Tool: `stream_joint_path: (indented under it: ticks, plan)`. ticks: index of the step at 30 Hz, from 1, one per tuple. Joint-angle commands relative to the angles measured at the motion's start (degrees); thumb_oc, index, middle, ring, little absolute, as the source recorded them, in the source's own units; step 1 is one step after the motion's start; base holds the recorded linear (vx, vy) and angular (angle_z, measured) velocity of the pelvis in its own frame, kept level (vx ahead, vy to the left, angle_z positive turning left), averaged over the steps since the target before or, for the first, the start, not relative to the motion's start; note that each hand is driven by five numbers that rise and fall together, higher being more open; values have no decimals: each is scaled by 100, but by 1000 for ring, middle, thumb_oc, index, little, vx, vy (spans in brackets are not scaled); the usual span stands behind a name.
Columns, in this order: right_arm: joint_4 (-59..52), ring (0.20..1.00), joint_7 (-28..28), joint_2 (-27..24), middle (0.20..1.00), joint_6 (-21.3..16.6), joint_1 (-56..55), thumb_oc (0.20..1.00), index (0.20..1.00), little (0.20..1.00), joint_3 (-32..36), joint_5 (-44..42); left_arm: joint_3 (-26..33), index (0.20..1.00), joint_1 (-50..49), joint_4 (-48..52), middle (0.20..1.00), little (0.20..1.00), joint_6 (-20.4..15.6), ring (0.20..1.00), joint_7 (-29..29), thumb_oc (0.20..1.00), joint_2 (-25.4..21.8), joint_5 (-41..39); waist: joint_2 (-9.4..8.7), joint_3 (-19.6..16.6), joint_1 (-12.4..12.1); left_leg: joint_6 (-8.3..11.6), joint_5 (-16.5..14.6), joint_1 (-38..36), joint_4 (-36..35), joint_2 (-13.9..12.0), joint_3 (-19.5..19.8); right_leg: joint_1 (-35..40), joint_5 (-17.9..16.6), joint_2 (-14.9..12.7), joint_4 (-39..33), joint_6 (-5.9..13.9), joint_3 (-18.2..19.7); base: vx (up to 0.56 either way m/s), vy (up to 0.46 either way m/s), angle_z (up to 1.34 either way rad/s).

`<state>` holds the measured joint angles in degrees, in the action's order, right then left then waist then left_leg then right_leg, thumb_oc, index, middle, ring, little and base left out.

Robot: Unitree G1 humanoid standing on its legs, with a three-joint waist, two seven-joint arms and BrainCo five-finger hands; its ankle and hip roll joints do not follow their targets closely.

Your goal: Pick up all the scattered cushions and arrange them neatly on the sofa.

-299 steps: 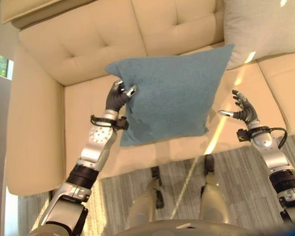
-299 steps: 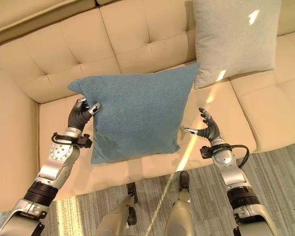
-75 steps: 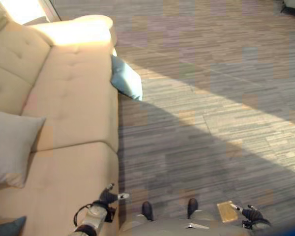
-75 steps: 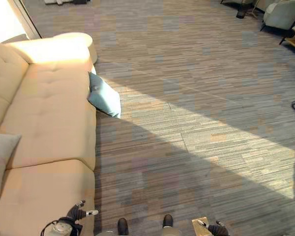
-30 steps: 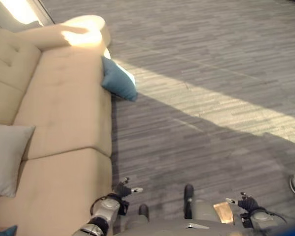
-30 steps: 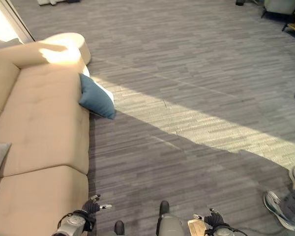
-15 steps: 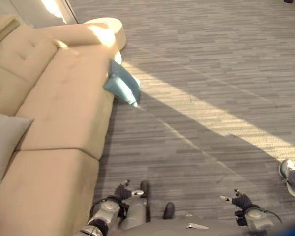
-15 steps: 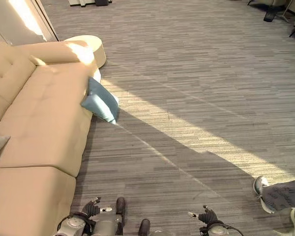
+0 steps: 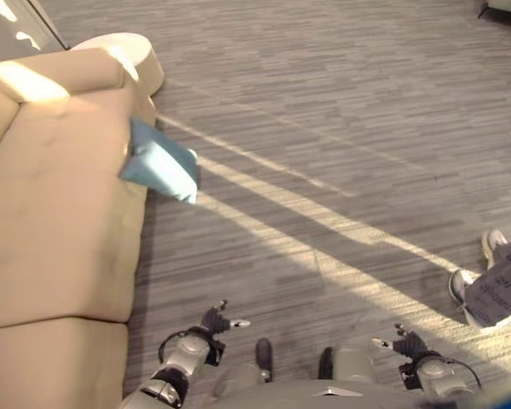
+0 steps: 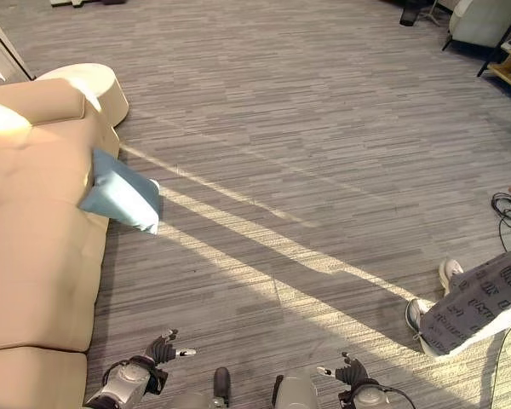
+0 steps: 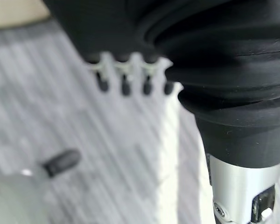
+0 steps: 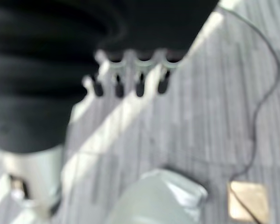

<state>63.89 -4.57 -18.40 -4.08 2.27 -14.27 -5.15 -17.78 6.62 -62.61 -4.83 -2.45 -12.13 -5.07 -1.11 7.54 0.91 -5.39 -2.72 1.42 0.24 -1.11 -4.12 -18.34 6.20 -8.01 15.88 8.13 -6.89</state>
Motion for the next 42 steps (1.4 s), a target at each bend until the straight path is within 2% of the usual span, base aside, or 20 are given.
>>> stream_joint_path:
  ticks: [1, 5, 7, 10, 15, 18, 20, 21, 22, 23, 25, 26, 29, 31, 33, 36, 39, 40, 41, 42]
  plan:
    - [69, 1000, -30, -147, 1000, -79, 159, 1000, 1000, 1000, 63, 24, 155, 1000, -45, 26, 1000, 1000, -201, 1000, -14, 1000, -50, -48, -186, 47, 70, 390, -488, -406, 216, 403, 299, 483, -896, 356, -1222, 50, 188, 342, -153, 57]
    - [93, 1000, 25, -194, 1000, -115, -50, 1000, 1000, 1000, 132, -21, 124, 1000, -44, -52, 1000, 1000, -263, 1000, 78, 1000, 0, -92, -239, -17, 259, 519, -696, -690, 247, 388, 759, 461, -1061, 578, -1305, 24, 955, 317, -178, 93]
    - [82, 1000, 42, -219, 1000, -116, -109, 1000, 1000, 1000, 166, -24, 92, 1000, -60, -43, 1000, 1000, -270, 1000, 102, 1000, 5, -88, -221, -30, 298, 639, -615, -633, 502, 283, 691, 540, -1014, 568, -1271, -26, 899, 223, -192, 55]
    - [-138, 1000, -2, -296, 1000, -186, -141, 1000, 1000, 1000, 185, -231, 42, 1000, 1, 184, 1000, 1000, -264, 1000, 119, 1000, -60, -246, -323, 130, 300, 838, 52, 594, 2574, -202, -59, 1018, -788, 384, -1407, -324, 403, 181, -254, 78]
    - [-323, 1000, -5, -332, 1000, -173, -205, 1000, 1000, 1000, 220, -307, 59, 1000, 22, 134, 1000, 1000, -246, 1000, 102, 1000, -41, -251, -308, 130, 215, 750, -65, 945, 1655, -373, -582, 1461, -477, 325, -1540, -325, 103, 264, -31, 58]
    - [-469, 1000, -60, -345, 1000, -165, -231, 1000, 1000, 1000, 211, -271, -25, 1000, 24, 79, 1000, 1000, -217, 1000, 110, 1000, -15, -118, -167, 86, 113, 979, 700, 1254, 554, -558, -720, 1856, -127, 422, -1543, -272, -76, 441, 117, 32]
    - [-549, 1000, -14, -308, 1000, -164, -294, 1000, 1000, 1000, 208, -191, -4, 1000, -50, 63, 1000, 1000, -218, 1000, 118, 1000, -9, -103, -169, 10, 105, 936, 652, 1183, 478, -497, -671, 2012, -4, 351, -1441, -201, -88, 611, 274, 15]
    - [-529, 1000, 76, -216, 1000, -130, -295, 1000, 1000, 1000, 201, -31, -6, 1000, -157, 190, 1000, 1000, -196, 1000, 169, 1000, -31, -122, -272, -62, 19, 665, 329, 1012, 611, -121, -500, 1907, -221, 27, -528, -1, 108, 682, 361, -17]
    - [-529, 1000, 76, -216, 1000, -130, -295, 1000, 1000, 1000, 201, -31, -6, 1000, -158, 190, 1000, 1000, -196, 1000, 169, 1000, -31, -122, -271, -66, 19, 665, 330, 1016, 611, -122, -500, 1903, -222, 27, -528, -1, 109, 747, 470, -15]
    - [-532, 1000, 111, -196, 1000, -123, -258, 1000, 1000, 1000, 169, -10, -10, 1000, -194, 266, 1000, 1000, -187, 1000, 197, 1000, -64, -100, -300, -15, 37, 456, 137, 806, 617, 64, -484, 1609, -668, -110, 289, 68, 307, 288, 220, 9]
    - [-556, 1000, 123, -151, 1000, -135, -212, 1000, 1000, 1000, 130, -42, -15, 1000, -209, 309, 1000, 1000, -174, 1000, 198, 1000, -112, -57, -225, 32, 57, 322, 20, 628, 582, 112, -443, 1170, -978, -68, 985, -7, 428, 350, 228, 3]
    - [-568, 1000, 120, -130, 1000, -151, -210, 1000, 1000, 1000, 101, -72, -29, 1000, -223, 318, 1000, 1000, -174, 1000, 198, 1000, -122, -32, -195, 74, 95, 283, -53, 470, 557, 149, -375, 958, -879, 78, 1258, -92, 526, 382, 143, 18]
    - [-620, 1000, 144, -149, 1000, -171, -187, 1000, 1000, 1000, 59, -116, -28, 1000, -235, 383, 1000, 1000, -212, 1000, 219, 1000, -139, -53, -132, 125, 222, 306, -210, 38, 395, 263, -94, 610, -444, 568, 756, -184, 528, 382, 47, 45]
    - [-617, 1000, 127, -167, 1000, -181, -171, 1000, 1000, 1000, 64, -138, -59, 1000, -212, 375, 1000, 1000, -229, 1000, 215, 1000, -137, -41, -134, 151, 268, 326, -274, -108, 329, 318, -20, 517, -454, 628, 444, -183, 401, 354, -28, 59]
    - [-624, 1000, 118, -192, 1000, -182, -204, 1000, 1000, 1000, 65, -165, -76, 1000, -132, 277, 1000, 1000, -249, 1000, 207, 1000, -113, 19, -208, 173, 467, 413, -462, -621, 81, 474, 309, 230, -760, 792, -910, -47, 288, 529, -91, 62]
    - [-627, 1000, 124, -187, 1000, -171, -252, 1000, 1000, 1000, 91, -157, -103, 1000, -67, 194, 1000, 1000, -270, 1000, 232, 1000, -82, 80, -196, 173, 563, 487, -511, -793, 87, 473, 511, 382, -806, 788, -1166, -30, 337, 357, -99, 93]
    - [-587, 1000, 155, -229, 1000, -200, -330, 1000, 1000, 1000, 153, -190, -78, 1000, -138, 67, 1000, 1000, -275, 1000, 239, 1000, -14, 115, -135, 48, 571, 689, -274, -791, 564, 393, 578, 630, -815, 864, -1126, -213, 464, 372, -153, 78]
    - [-536, 1000, 163, -237, 1000, -212, -356, 1000, 1000, 1000, 178, -233, -106, 1000, -123, 97, 1000, 1000, -257, 1000, 256, 1000, -30, 90, -157, 55, 582, 1022, 227, -465, 1492, 246, 366, 888, -735, 859, -1159, -334, 444, 272, -155, 41]
    - [-542, 1000, 156, -248, 1000, -245, -364, 1000, 1000, 1000, 183, -282, -131, 1000, -108, 147, 1000, 1000, -255, 1000, 281, 1000, -49, 77, -247, 109, 558, 1060, 571, -131, 2183, 132, 219, 1034, -675, 814, -1166, -434, 475, 268, -155, 45]
    - [-541, 1000, 156, -248, 1000, -246, -364, 1000, 1000, 1000, 185, -282, -132, 1000, -108, 149, 1000, 1000, -254, 1000, 281, 1000, -50, 76, -231, 107, 560, 1064, 536, -91, 2251, 113, 226, 1022, -674, 831, -1159, -438, 466, 239, -151, 29]
